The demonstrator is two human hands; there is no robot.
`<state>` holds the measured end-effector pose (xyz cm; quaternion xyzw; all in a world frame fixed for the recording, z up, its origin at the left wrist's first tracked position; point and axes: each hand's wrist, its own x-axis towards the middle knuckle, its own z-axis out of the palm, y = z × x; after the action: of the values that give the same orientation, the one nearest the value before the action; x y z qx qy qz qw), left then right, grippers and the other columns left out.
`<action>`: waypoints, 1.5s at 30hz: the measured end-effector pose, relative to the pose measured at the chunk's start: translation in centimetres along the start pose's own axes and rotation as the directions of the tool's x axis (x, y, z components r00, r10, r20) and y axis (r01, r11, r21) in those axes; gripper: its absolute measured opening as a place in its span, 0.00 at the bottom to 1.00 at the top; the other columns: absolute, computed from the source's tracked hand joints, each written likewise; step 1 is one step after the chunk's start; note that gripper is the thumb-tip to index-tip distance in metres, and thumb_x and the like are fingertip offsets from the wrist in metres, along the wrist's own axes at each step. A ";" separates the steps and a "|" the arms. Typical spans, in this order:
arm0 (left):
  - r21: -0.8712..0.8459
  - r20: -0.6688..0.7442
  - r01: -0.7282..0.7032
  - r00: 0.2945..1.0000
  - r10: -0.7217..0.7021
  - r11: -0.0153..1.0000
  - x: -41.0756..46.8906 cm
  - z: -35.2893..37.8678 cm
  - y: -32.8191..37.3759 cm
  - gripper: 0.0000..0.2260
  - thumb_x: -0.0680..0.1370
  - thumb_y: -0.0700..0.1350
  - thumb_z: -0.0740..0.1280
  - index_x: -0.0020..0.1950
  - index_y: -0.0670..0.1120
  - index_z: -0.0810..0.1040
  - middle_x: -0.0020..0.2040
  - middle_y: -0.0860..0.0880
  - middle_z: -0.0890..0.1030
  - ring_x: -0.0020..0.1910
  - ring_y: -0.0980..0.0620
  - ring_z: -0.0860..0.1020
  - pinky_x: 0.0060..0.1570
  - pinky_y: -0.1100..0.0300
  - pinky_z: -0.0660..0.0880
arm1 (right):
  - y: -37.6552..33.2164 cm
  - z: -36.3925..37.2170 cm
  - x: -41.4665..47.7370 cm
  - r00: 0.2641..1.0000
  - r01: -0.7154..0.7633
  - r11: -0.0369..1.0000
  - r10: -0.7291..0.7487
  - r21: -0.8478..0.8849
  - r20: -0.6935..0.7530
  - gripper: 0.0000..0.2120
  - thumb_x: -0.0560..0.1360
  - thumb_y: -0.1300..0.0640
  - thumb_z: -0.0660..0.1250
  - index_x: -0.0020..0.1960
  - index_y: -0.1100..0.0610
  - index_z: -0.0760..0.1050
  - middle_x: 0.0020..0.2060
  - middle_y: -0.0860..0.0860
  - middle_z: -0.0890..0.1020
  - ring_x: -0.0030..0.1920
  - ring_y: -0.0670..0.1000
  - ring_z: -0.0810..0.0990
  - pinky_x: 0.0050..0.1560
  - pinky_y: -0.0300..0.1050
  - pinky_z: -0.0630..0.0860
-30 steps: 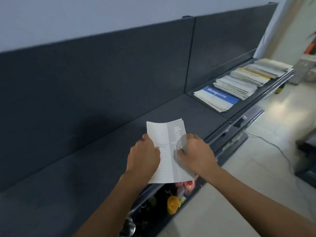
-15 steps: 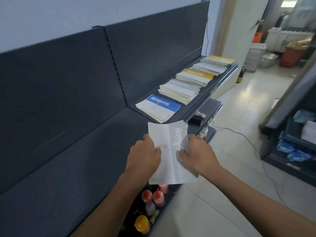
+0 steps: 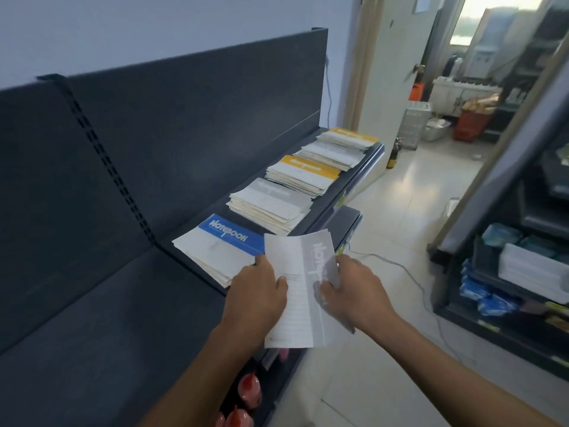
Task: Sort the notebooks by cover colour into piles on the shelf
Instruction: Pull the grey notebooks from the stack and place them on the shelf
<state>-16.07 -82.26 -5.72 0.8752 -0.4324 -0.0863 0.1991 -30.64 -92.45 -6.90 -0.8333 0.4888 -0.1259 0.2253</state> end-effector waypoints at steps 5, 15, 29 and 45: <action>-0.025 -0.031 -0.008 0.999 0.007 1.000 6.1 1.7 2.5 0.14 0.82 0.54 0.61 0.61 0.45 0.69 0.52 0.45 0.79 0.47 0.47 0.76 0.42 0.54 0.71 | 1.5 -1.5 6.6 1.000 0.021 1.000 -0.021 -0.008 0.007 0.14 0.73 0.49 0.63 0.56 0.54 0.73 0.52 0.51 0.80 0.50 0.57 0.79 0.46 0.50 0.77; -0.015 -0.069 0.028 0.997 -0.029 0.999 13.9 3.7 6.9 0.17 0.82 0.56 0.61 0.63 0.45 0.69 0.56 0.45 0.80 0.53 0.44 0.79 0.46 0.52 0.73 | 5.1 -3.5 14.9 0.997 0.076 0.997 -0.077 0.023 0.011 0.10 0.75 0.48 0.64 0.51 0.52 0.70 0.46 0.48 0.78 0.44 0.53 0.76 0.40 0.47 0.72; -0.095 -0.153 0.268 0.948 -0.280 0.959 19.6 7.4 15.5 0.15 0.82 0.52 0.60 0.66 0.48 0.68 0.56 0.46 0.78 0.54 0.44 0.77 0.48 0.52 0.72 | 11.8 -7.7 26.4 0.956 0.216 0.967 -0.237 0.133 0.170 0.08 0.76 0.52 0.63 0.54 0.51 0.70 0.50 0.48 0.77 0.47 0.52 0.75 0.43 0.47 0.70; -0.117 -0.368 0.603 0.712 -0.598 0.789 23.8 7.0 9.4 0.11 0.80 0.49 0.64 0.57 0.44 0.72 0.46 0.47 0.78 0.38 0.49 0.72 0.36 0.55 0.68 | 2.6 -1.5 37.1 0.757 0.494 0.848 -0.527 0.191 0.386 0.17 0.75 0.56 0.66 0.64 0.54 0.74 0.48 0.49 0.75 0.47 0.51 0.77 0.43 0.47 0.74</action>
<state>-10.61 -108.16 -7.59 0.9682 -0.0773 0.0303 0.2361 -15.10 -126.22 -7.24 -0.9324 0.1767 -0.0170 0.3150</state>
